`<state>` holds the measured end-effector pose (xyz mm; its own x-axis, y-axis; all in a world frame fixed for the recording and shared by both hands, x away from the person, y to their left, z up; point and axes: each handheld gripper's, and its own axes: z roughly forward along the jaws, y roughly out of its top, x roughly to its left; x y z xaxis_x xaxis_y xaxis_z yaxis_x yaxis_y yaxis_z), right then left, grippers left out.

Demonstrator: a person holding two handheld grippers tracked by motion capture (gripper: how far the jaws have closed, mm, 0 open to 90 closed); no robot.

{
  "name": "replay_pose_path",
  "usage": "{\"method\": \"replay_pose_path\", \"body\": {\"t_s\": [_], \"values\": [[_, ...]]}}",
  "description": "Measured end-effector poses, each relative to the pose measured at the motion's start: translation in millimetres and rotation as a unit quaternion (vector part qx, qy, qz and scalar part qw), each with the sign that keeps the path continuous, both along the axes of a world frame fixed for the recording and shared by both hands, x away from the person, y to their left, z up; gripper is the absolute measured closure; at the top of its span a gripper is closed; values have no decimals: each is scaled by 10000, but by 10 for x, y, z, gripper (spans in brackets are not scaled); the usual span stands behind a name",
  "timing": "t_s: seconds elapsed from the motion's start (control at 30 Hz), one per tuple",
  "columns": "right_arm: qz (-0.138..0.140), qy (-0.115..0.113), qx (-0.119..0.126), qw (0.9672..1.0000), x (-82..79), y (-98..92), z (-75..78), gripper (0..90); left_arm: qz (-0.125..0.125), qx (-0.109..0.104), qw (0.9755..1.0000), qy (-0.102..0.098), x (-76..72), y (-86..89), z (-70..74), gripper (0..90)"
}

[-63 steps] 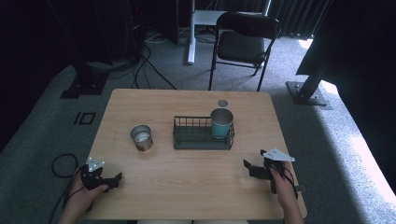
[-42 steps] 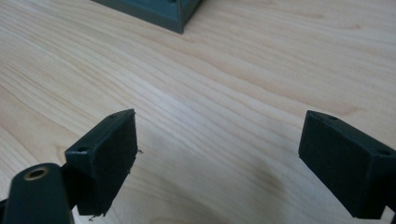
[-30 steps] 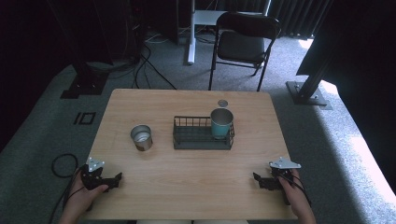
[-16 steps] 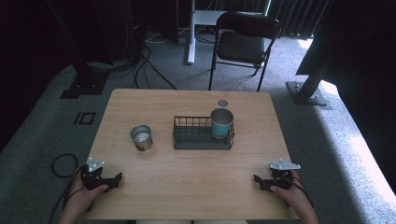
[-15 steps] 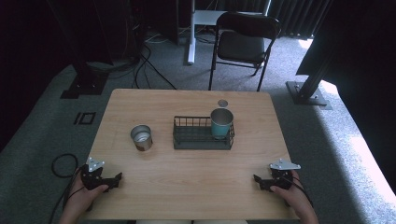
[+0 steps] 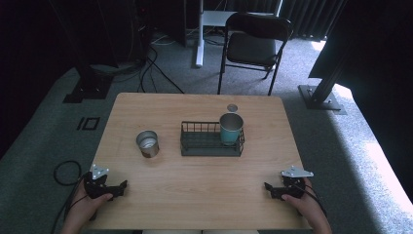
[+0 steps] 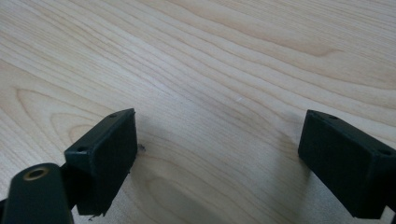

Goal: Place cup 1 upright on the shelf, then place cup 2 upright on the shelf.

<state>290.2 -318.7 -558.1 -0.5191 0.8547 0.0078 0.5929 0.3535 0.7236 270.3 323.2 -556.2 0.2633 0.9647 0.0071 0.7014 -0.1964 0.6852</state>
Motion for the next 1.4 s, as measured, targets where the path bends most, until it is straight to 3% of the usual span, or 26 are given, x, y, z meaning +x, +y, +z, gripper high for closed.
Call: {"method": "replay_pose_path", "body": {"t_s": [0.33, 0.57, 0.83, 1.03, 1.4], "values": [[0, 1, 0, 10000, 1, 0, 0, 113, -437, 8, 9990, -3, -71, 61, 0, 6], [-1, 3, 0, 10000, 1, 0, 0, 113, -493, 62, 9987, 66, -109, 68, 17, 6], [1, 4, 2, 10000, 1, 0, 0, 113, -539, -26, 9985, 13, -120, 70, 72, 6], [0, 2, 1, 10000, 1, 0, 0, 113, -588, -97, 9982, -62, -141, 66, 143, 5], [0, 1, 1, 10000, 1, 0, 0, 113, -658, -246, 9971, -285, -47, -29, 270, 6]]}}
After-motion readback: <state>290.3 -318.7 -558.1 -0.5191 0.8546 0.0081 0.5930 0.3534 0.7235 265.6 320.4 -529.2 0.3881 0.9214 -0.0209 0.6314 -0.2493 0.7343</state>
